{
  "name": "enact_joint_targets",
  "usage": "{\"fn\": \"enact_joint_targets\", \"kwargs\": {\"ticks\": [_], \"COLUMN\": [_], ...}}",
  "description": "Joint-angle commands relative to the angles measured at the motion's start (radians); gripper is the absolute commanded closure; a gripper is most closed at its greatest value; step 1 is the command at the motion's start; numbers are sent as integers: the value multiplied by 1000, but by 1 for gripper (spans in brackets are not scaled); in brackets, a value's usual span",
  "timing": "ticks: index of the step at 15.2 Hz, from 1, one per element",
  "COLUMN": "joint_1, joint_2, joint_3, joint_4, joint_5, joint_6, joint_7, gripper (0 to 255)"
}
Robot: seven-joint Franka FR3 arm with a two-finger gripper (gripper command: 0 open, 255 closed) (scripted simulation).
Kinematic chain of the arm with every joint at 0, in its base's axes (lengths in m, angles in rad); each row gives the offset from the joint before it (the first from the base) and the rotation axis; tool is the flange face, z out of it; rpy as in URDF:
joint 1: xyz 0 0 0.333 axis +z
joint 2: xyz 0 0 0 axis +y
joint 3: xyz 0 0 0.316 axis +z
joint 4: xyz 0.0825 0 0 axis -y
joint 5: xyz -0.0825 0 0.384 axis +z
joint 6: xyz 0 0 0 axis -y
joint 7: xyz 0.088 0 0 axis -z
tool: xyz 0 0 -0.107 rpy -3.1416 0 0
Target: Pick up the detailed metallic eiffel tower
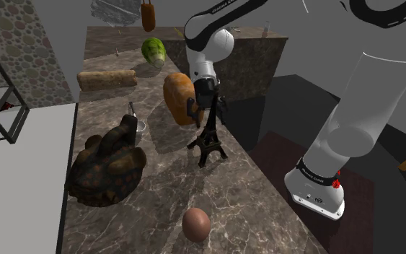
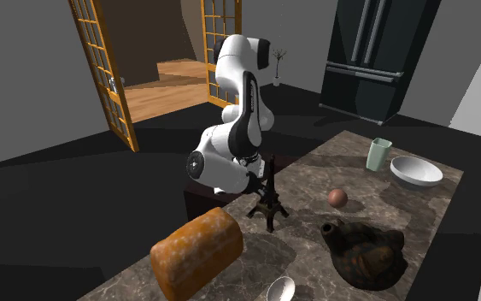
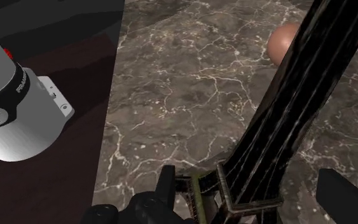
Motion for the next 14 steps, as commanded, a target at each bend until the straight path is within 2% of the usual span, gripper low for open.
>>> {"fn": "enact_joint_targets", "kwargs": {"ticks": [1,3,4,14], "joint_1": [2,2,2,2], "joint_2": [22,22,20,14], "joint_3": [1,1,1,1], "joint_4": [-7,-7,-9,-3], "joint_5": [0,0,-1,0], "joint_6": [27,27,27,16], "joint_7": [-11,-11,-11,-6], "gripper": [0,0,255,255]}}
